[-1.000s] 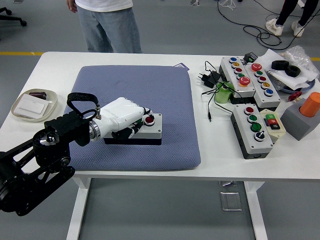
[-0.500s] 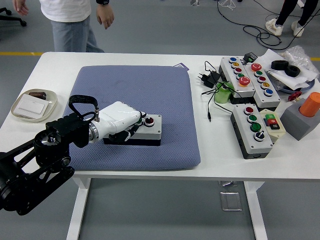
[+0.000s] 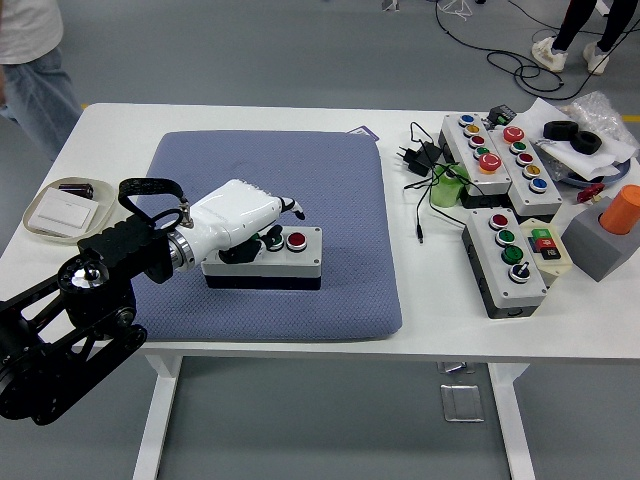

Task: Pick up the button,place it on the desk,press the button,press the button

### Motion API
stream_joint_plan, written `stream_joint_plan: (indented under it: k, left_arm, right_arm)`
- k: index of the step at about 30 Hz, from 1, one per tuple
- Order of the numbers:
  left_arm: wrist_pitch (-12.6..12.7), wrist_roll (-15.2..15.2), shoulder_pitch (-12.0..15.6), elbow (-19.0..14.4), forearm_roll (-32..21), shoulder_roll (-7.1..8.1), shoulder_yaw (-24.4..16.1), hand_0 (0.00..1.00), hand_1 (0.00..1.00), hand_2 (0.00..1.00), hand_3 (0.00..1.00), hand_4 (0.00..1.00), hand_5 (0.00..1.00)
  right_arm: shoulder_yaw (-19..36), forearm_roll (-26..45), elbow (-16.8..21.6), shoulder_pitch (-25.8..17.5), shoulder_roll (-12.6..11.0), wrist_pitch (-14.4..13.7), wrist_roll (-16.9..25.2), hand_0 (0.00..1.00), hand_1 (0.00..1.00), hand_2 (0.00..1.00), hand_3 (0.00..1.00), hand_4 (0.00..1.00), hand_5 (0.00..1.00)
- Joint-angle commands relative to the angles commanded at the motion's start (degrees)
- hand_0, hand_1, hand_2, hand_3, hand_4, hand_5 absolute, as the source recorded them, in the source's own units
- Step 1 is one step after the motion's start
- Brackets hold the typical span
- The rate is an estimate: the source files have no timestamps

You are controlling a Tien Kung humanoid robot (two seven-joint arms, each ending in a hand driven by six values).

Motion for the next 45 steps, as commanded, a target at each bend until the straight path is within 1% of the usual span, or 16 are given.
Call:
stream_joint_plan:
  k: [4, 5, 7, 8, 10, 11, 14, 16, 17, 22, 23, 28, 29, 31, 42, 45]
  left_arm:
    - [6.8, -0.7, 0.6, -2.0, -1.0, 0.16, -3.0, 0.034, 0.002, 0.009, 0.767, 0.276, 0.002]
    - [8.2, -0.7, 0.7, -2.5, -1.2, 0.27, -3.7, 0.018, 0.002, 0.02, 0.761, 0.577, 0.096]
    - [11.8, -0.2, 1.5, -3.1, -1.9, 0.44, -5.9, 0.018, 0.002, 0.02, 0.761, 0.577, 0.096]
    - [12.7, 0.0, 1.7, -3.1, -2.1, 0.46, -6.4, 0.018, 0.002, 0.02, 0.761, 0.577, 0.096]
    - [16.6, 0.4, 2.3, -3.0, -2.8, 0.49, -8.3, 0.018, 0.002, 0.02, 0.761, 0.577, 0.096]
    - [18.5, 0.5, 2.8, -2.8, -4.2, 0.46, -9.6, 0.163, 0.335, 0.358, 0.861, 0.846, 0.938]
    - [23.4, -0.6, 4.3, -1.4, -10.3, 0.18, -13.5, 0.163, 0.335, 0.358, 0.861, 0.846, 0.938]
    - [25.5, -3.0, 5.3, 0.8, -14.9, -0.26, -16.1, 0.163, 0.335, 0.358, 0.861, 0.846, 0.938]
    - [26.0, -4.3, 5.9, 2.1, -17.5, -0.39, -17.6, 0.547, 0.679, 0.727, 0.871, 0.735, 0.998]
    - [24.5, -7.3, 7.9, 6.7, -29.4, -0.65, -21.4, 0.547, 0.679, 0.727, 0.871, 0.735, 0.998]
    - [23.8, -8.0, 8.7, 8.1, -32.1, -0.62, -22.4, 0.746, 0.833, 0.881, 0.87, 0.61, 0.998]
    - [20.2, -9.1, 11.0, 11.7, -43.7, -0.7, -25.1, 0.746, 0.833, 0.881, 0.87, 0.61, 0.998]
    - [19.7, -9.2, 11.5, 12.3, -46.7, -0.69, -25.5, 0.785, 0.856, 0.893, 0.879, 0.585, 0.998]
    - [18.7, -9.3, 12.6, 13.2, -51.2, -0.56, -26.1, 0.785, 0.856, 0.893, 0.879, 0.585, 0.998]
    - [16.2, -9.1, 16.5, 13.4, -77.5, -0.24, -27.9, 0.799, 0.868, 0.902, 0.882, 0.574, 0.998]
    - [15.8, -8.9, 17.1, 13.4, -81.1, -0.44, -28.9, 0.799, 0.868, 0.902, 0.882, 0.574, 0.998]
  right_arm:
    - [-0.1, 0.1, 0.0, -0.1, 0.0, 0.0, 0.0, 0.749, 0.711, 0.741, 0.628, 0.402, 0.103]
    - [-0.1, 0.1, 0.0, -0.1, 0.0, 0.0, 0.0, 0.749, 0.711, 0.741, 0.629, 0.403, 0.103]
    - [0.0, 0.1, 0.0, -0.1, 0.0, 0.0, 0.0, 0.749, 0.711, 0.741, 0.629, 0.403, 0.103]
    - [-0.1, 0.1, 0.0, -0.2, 0.0, 0.0, 0.0, 0.749, 0.711, 0.741, 0.629, 0.403, 0.103]
    - [-0.1, 0.1, 0.0, -0.2, 0.0, 0.0, 0.0, 0.749, 0.711, 0.741, 0.629, 0.403, 0.103]
    - [-0.1, 0.1, 0.0, -0.2, 0.0, 0.0, 0.0, 0.747, 0.711, 0.741, 0.629, 0.402, 0.103]
    - [0.0, 0.0, 0.0, -0.3, 0.0, 0.0, 0.0, 0.747, 0.711, 0.741, 0.629, 0.402, 0.103]
    - [-0.1, 0.0, 0.0, -0.3, 0.0, 0.1, 0.0, 0.747, 0.711, 0.741, 0.629, 0.402, 0.103]
    - [-0.2, 0.1, 0.0, -0.3, 0.0, 0.0, 0.0, 0.747, 0.711, 0.742, 0.63, 0.401, 0.104]
    - [-0.2, 0.2, 0.0, -0.4, 0.0, 0.0, -0.1, 0.747, 0.711, 0.742, 0.63, 0.401, 0.104]
    - [-0.2, 0.1, 0.0, -0.4, 0.0, 0.0, -0.1, 0.748, 0.711, 0.743, 0.632, 0.401, 0.104]
    - [-0.2, 0.1, 0.0, -0.6, 0.1, 0.0, -0.2, 0.748, 0.711, 0.743, 0.632, 0.401, 0.104]
    - [-0.2, 0.0, 0.0, -0.7, 0.1, 0.0, -0.2, 0.748, 0.711, 0.743, 0.631, 0.399, 0.105]
    - [-0.1, 0.0, 0.0, -0.8, 0.1, 0.0, -0.3, 0.748, 0.711, 0.743, 0.631, 0.399, 0.105]
    - [-0.3, 0.3, 0.0, -0.9, 0.0, -0.1, -0.1, 0.747, 0.711, 0.743, 0.631, 0.398, 0.107]
    - [-0.3, 0.3, 0.0, -0.9, -0.1, -0.1, -0.1, 0.747, 0.711, 0.743, 0.631, 0.398, 0.107]
